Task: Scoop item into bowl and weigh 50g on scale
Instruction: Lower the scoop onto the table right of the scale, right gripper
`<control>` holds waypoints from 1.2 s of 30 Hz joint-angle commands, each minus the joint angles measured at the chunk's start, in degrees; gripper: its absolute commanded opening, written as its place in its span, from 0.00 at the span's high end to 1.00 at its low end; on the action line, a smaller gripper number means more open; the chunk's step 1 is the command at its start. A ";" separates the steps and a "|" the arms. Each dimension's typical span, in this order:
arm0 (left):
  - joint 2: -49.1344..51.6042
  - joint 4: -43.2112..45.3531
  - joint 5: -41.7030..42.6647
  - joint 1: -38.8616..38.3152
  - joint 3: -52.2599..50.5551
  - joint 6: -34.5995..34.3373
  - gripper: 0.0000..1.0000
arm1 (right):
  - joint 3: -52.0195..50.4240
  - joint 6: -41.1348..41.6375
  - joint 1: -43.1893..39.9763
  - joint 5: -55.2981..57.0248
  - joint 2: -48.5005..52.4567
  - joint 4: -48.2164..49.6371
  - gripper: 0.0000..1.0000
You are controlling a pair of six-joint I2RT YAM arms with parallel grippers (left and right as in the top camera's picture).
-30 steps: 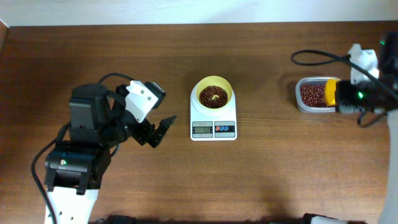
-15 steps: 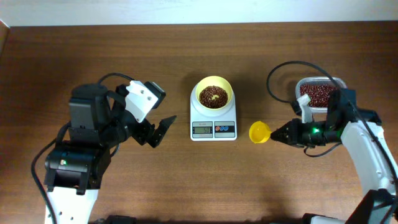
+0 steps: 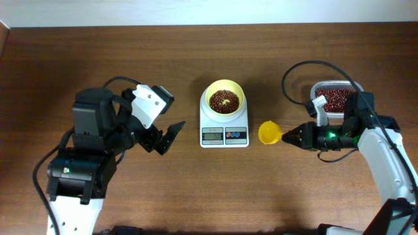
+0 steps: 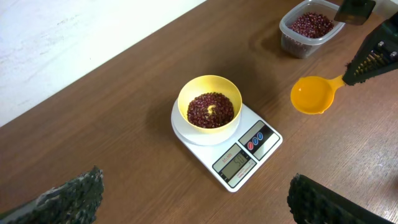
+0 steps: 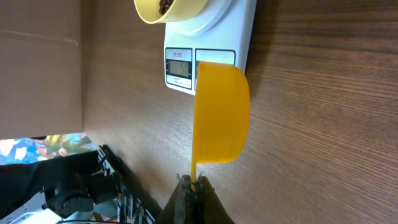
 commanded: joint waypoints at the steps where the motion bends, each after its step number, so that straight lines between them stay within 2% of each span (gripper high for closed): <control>1: -0.02 0.09 -0.02 0.17 1.05 -0.68 0.01 | -0.37 -4.55 0.26 -1.60 -0.68 -2.54 0.96; 6: -0.02 0.09 -0.02 0.17 1.05 -0.68 0.01 | -0.52 -9.88 0.26 -1.16 -0.68 -6.73 0.96; 15: -0.02 0.09 -0.02 0.17 1.05 -0.68 0.01 | -7.37 -9.81 0.26 -0.63 -0.66 -2.14 0.96; 20: -0.02 0.09 -0.02 0.17 1.05 -0.68 0.01 | -7.76 -7.67 0.09 8.52 -0.66 -4.37 0.96; 22: -0.02 0.09 -0.02 0.17 1.05 -0.68 0.01 | -7.76 -3.58 -2.32 11.06 -0.66 -3.50 0.96; 25: -0.02 0.09 -0.02 0.17 1.05 -0.68 0.01 | -7.80 -3.74 -9.75 11.30 -0.66 -3.87 0.96; 28: -0.02 0.09 -0.02 0.17 1.05 -0.68 0.01 | -10.01 -4.13 -20.33 7.04 -0.68 -4.07 0.96; 29: -0.02 0.09 -0.02 0.17 1.05 -0.68 0.01 | -11.58 -6.95 -22.47 3.85 -0.66 -4.04 0.96; 31: -0.02 0.09 -0.02 0.17 1.05 -0.68 0.01 | -15.39 -10.97 -24.87 0.48 -0.66 -3.69 0.96; 34: -0.02 0.09 -0.02 0.17 1.05 -0.68 0.01 | -22.03 -11.30 -26.38 -1.77 -0.66 3.72 0.95; 36: -0.02 0.09 -0.02 0.17 1.05 -0.68 0.01 | -22.97 -11.30 -26.38 -2.71 -0.66 4.94 0.94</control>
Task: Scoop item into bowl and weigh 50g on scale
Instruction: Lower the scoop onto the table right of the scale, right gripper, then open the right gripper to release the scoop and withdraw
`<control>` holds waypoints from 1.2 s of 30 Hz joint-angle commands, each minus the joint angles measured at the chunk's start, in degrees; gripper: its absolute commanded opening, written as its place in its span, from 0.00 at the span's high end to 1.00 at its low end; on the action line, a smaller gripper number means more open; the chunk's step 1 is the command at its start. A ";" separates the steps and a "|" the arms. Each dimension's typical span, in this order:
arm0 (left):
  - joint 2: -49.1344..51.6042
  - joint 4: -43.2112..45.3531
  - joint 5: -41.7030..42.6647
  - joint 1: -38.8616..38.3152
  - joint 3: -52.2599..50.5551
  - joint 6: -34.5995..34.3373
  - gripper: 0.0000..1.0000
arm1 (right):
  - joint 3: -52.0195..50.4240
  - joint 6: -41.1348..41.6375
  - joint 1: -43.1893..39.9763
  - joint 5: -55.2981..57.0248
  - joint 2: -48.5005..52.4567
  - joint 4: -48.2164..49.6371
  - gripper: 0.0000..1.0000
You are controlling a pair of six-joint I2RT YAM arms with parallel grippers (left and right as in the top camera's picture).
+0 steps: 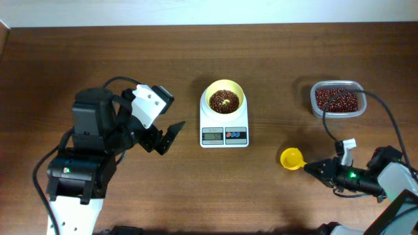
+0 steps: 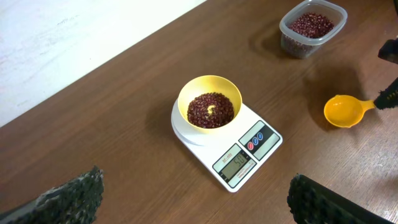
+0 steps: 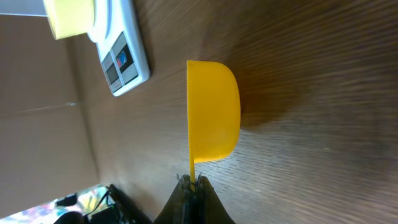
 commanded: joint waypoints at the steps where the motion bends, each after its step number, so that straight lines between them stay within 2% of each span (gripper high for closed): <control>1: -0.02 0.07 -0.02 0.17 1.05 -0.68 0.01 | -1.46 -1.27 -0.31 -1.75 -0.33 1.51 0.88; 3: -0.02 0.07 -0.02 0.17 1.05 -0.68 0.01 | -1.46 -1.09 -0.31 -1.79 -0.33 2.23 0.70; 6: -0.02 0.07 -0.02 0.17 1.05 -0.68 0.01 | -1.46 -1.09 -0.31 -1.95 -0.33 2.38 0.54; 8: -0.02 0.07 -0.02 0.17 1.05 -0.68 0.01 | -1.46 -1.09 -0.31 -1.92 -0.33 2.56 0.21; 9: -0.02 0.07 -0.02 0.17 1.05 -0.68 0.01 | -1.46 -1.09 -0.31 -1.92 -0.33 2.56 0.01; 11: -0.02 0.07 -0.02 0.17 1.05 -0.68 0.01 | -1.44 -1.05 -0.31 -1.99 -0.33 2.78 0.01; 15: -0.02 0.07 -0.02 0.17 1.05 -0.68 0.01 | -0.59 6.29 -0.31 -1.90 -0.35 6.43 0.01; 20: -0.02 0.07 -0.02 0.17 1.05 -0.68 0.01 | 3.13 6.51 -0.37 -0.87 -0.35 6.38 0.01; 24: -0.02 0.07 -0.02 0.17 1.05 -0.68 0.01 | 7.48 12.59 -0.42 13.20 -0.35 6.32 0.01; 29: -0.02 0.07 -0.02 0.17 1.05 -0.68 0.01 | 12.74 11.30 -0.39 13.03 -0.90 2.95 0.01; 33: -0.02 0.07 -0.02 0.17 1.05 -0.68 0.01 | 13.94 11.13 0.20 17.70 -1.20 5.31 0.01; 35: -0.02 0.07 -0.02 0.17 1.05 -0.68 0.01 | 13.94 10.38 2.14 17.97 -1.20 5.29 0.01; 36: -0.02 0.07 -0.02 0.17 1.05 -0.68 0.01 | 13.94 7.32 4.28 14.84 -1.20 5.29 0.01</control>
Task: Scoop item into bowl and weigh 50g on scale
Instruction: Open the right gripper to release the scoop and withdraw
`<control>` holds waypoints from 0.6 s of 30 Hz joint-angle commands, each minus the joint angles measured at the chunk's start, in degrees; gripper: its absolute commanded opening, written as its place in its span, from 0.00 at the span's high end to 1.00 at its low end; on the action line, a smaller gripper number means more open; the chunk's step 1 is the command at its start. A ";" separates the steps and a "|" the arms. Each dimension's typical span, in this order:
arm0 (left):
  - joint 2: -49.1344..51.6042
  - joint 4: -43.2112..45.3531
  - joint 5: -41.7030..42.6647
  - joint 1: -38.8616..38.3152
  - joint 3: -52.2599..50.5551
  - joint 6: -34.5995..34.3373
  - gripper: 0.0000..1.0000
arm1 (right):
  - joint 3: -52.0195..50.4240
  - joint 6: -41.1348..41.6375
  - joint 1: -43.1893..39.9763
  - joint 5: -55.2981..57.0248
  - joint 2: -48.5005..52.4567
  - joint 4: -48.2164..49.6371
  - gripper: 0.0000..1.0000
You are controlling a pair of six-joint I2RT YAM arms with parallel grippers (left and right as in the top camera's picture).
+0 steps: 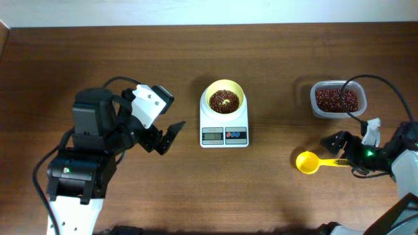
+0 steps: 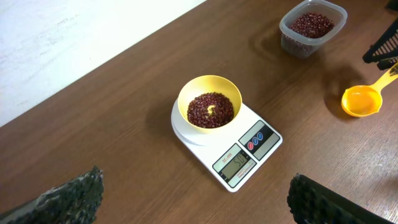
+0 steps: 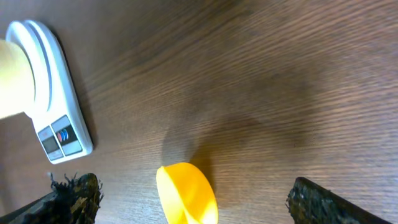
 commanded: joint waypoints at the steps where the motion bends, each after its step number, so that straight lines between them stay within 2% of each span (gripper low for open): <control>1: -0.02 0.09 0.00 0.17 1.05 -0.68 0.01 | 0.94 -6.12 4.28 -2.82 -0.98 0.31 0.01; 3: -0.02 0.09 0.00 0.17 1.05 -0.68 0.01 | 0.94 -6.56 5.62 0.26 -0.98 5.20 0.01; 5: -0.02 0.09 0.00 0.17 1.05 -0.68 0.01 | 1.84 -5.25 5.51 -3.45 -1.20 3.87 0.01; 6: -0.02 0.09 0.00 0.17 1.05 -0.68 0.01 | 1.84 -7.39 5.68 -8.79 -1.64 3.37 0.01; 7: -0.02 0.09 0.00 0.17 1.05 -0.68 0.01 | 1.84 -13.20 5.66 -14.71 -2.03 3.15 0.01; 8: -0.02 0.09 0.00 0.17 1.05 -0.68 0.01 | 1.84 -16.92 5.53 -14.97 -2.12 3.72 0.01; 11: -0.02 0.09 0.00 0.17 1.05 -0.68 0.01 | 1.90 -5.70 5.55 -6.64 -2.16 2.49 0.01; 13: -0.02 0.09 0.00 0.17 1.05 -0.68 0.01 | 1.90 -6.56 5.55 -2.82 -2.16 3.82 0.01; 16: -0.02 0.09 0.00 0.17 1.05 -0.68 0.01 | 1.99 -8.17 5.57 -16.90 -2.16 3.52 0.01; 17: -0.02 0.09 0.00 0.17 1.05 -0.68 0.01 | 1.99 -8.11 5.55 -13.73 -2.16 3.54 0.01; 18: -0.02 0.09 0.00 0.17 1.05 -0.68 0.01 | 1.99 -5.60 5.55 1.79 -2.16 4.09 0.01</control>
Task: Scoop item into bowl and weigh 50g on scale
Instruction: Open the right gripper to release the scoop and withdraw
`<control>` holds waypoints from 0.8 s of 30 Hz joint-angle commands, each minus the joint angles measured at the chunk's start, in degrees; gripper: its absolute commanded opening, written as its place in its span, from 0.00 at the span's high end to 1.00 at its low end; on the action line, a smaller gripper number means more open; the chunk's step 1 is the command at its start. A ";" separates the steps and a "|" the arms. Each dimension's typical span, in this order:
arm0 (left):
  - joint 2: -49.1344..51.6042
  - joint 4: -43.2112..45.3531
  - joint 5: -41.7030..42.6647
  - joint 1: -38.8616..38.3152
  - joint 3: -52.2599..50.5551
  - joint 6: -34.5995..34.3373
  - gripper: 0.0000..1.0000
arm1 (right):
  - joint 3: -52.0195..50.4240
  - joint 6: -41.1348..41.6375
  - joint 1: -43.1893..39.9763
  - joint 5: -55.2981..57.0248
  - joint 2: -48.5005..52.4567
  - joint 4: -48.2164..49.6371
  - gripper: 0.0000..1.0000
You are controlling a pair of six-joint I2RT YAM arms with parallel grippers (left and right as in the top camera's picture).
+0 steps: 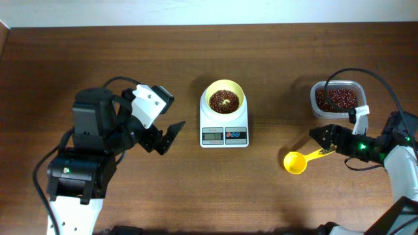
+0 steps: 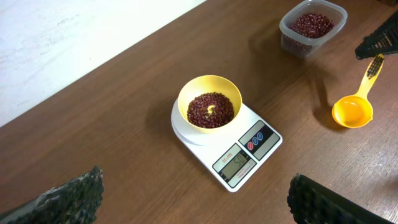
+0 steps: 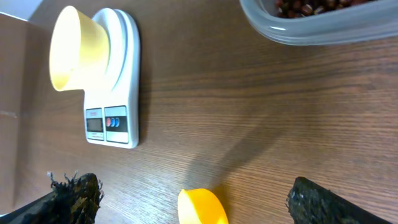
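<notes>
A yellow bowl [image 1: 225,99] holding red beans sits on the white scale [image 1: 225,135] at the table's middle. An empty yellow scoop [image 1: 295,162] lies on the wood to the right of the scale, its handle slanting up to my right gripper [image 1: 324,140]. That gripper is open, with the scoop's bowl [image 3: 203,208] low between its wide fingers [image 3: 74,194]. A clear tub of red beans [image 1: 337,99] stands at the far right. My left gripper [image 1: 164,138] hangs open left of the scale, holding nothing.
The right arm's cable [image 1: 385,91] loops over the bean tub. The table's back edge meets a white wall [image 2: 74,37].
My right gripper, still open, has shifted left and toward the tub. The scoop's bowl lies a little further left, its handle now slanted. The left arm is unchanged.
My right gripper was shut on the scoop's handle, holding the empty scoop just right of the scale. Then it held the scoop nearer the front right. Then it stood open with the scoop lying on the table, as it does now.
</notes>
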 commanded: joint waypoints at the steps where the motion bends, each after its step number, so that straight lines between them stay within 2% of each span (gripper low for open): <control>1: -0.02 0.11 0.00 0.17 1.05 -0.68 0.01 | 0.94 4.87 0.20 19.71 -1.16 0.37 0.01; 2: -0.02 0.11 0.00 0.17 1.05 -0.68 0.01 | 1.03 5.20 0.20 20.68 -1.18 -0.22 0.01; 4: -0.02 0.11 0.00 0.17 1.05 -0.68 0.01 | 1.11 5.07 0.20 15.50 -1.18 0.13 0.01; 6: -0.02 0.11 0.00 0.17 1.05 -0.68 0.01 | 1.11 4.98 0.20 3.13 -1.18 3.50 0.01; 7: -0.02 0.11 0.00 0.17 1.05 -0.68 0.01 | 1.11 4.98 0.20 -7.08 -1.18 5.20 0.01; 11: -0.02 0.11 0.00 0.17 1.05 -0.68 0.01 | 1.11 4.83 0.20 -30.14 -1.18 5.86 0.01; 13: -0.02 0.11 0.00 0.17 1.05 -0.68 0.01 | 1.11 -4.11 0.22 -41.35 -1.57 5.95 0.01; 15: -0.02 0.11 0.00 0.17 1.05 -0.68 0.01 | 1.14 -3.74 0.31 -41.35 -3.37 5.75 0.01; 19: -0.02 0.11 0.00 0.17 1.05 -0.68 0.01 | 1.14 12.79 0.31 -41.24 -4.85 5.44 0.01; 24: -0.02 0.11 0.00 0.17 1.05 -0.68 0.01 | 1.14 13.38 0.15 -36.76 -4.79 5.46 0.01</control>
